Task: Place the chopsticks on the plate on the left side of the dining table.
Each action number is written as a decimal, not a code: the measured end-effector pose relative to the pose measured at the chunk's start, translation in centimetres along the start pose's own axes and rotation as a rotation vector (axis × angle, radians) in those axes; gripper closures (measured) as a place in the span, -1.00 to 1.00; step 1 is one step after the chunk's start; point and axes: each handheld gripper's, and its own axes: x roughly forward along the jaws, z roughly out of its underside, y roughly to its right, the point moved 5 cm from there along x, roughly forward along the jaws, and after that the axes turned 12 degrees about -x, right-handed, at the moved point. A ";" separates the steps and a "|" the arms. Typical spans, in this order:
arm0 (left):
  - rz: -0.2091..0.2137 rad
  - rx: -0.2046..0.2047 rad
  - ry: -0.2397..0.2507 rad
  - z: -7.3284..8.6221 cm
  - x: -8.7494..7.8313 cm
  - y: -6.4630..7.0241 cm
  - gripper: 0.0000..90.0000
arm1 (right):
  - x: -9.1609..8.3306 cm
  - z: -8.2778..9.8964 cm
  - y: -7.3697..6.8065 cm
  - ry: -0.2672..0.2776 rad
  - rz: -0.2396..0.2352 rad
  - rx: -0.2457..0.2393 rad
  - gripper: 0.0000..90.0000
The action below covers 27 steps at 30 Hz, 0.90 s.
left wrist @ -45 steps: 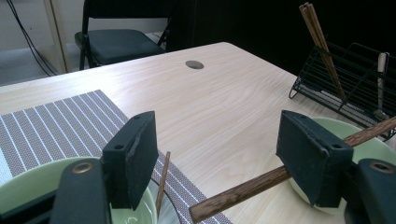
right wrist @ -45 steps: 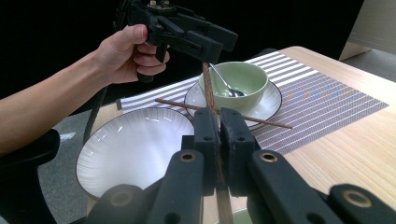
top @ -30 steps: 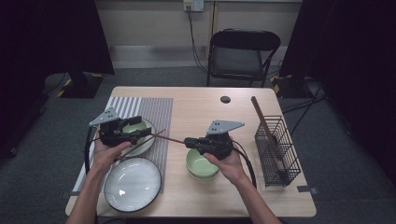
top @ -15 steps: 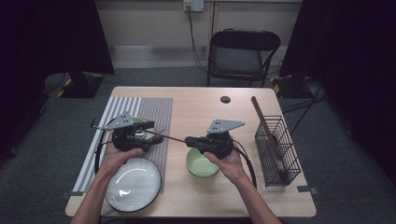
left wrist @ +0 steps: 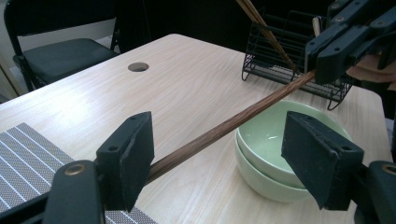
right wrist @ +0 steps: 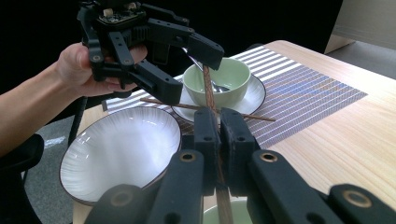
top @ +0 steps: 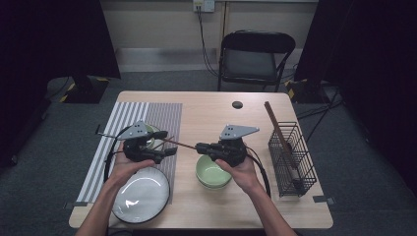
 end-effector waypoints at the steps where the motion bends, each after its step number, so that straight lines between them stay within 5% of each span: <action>1: 0.003 0.005 0.000 0.0 0.1 0.0 -0.44 | 0.0 0.0 0.0 0.000 0.001 0.000 0.92; 16: -0.030 0.063 -0.030 0.6 0.5 0.0 -0.37 | 0.0 -0.9 -0.1 -0.003 -0.008 -0.006 0.92; 27: -0.040 0.085 -0.044 0.9 0.5 -0.2 0.04 | 0.8 -2.4 0.0 -0.017 -0.034 -0.018 0.92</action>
